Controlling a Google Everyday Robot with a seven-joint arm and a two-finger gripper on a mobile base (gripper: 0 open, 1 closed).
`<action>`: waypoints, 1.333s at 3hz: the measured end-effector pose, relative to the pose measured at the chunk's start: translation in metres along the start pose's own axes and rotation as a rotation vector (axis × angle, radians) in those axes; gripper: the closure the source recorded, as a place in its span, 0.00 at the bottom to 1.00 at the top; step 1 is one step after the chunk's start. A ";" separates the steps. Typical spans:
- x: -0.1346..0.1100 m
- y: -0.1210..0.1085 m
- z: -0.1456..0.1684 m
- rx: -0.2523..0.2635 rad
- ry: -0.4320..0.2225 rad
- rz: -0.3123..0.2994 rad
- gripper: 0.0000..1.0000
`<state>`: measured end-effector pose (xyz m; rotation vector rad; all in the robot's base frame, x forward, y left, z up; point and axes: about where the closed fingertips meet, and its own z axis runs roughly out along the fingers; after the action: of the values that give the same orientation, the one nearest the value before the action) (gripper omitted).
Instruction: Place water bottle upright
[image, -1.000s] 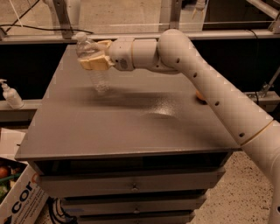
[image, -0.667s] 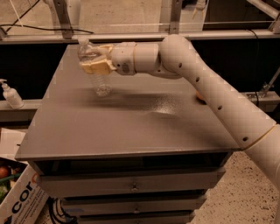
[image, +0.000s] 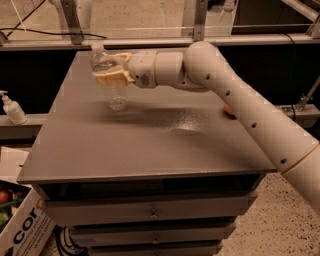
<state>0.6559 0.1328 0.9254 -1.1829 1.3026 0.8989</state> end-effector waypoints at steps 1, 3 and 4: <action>-0.001 0.000 0.000 0.000 0.000 0.000 0.60; 0.002 -0.005 -0.015 0.039 0.013 -0.013 0.13; 0.005 -0.009 -0.025 0.064 0.023 -0.021 0.00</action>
Offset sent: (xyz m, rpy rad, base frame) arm 0.0045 -0.0403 -0.0008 -0.0296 -0.0336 -0.0950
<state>0.6591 0.1066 0.9245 -1.1579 1.3254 0.8246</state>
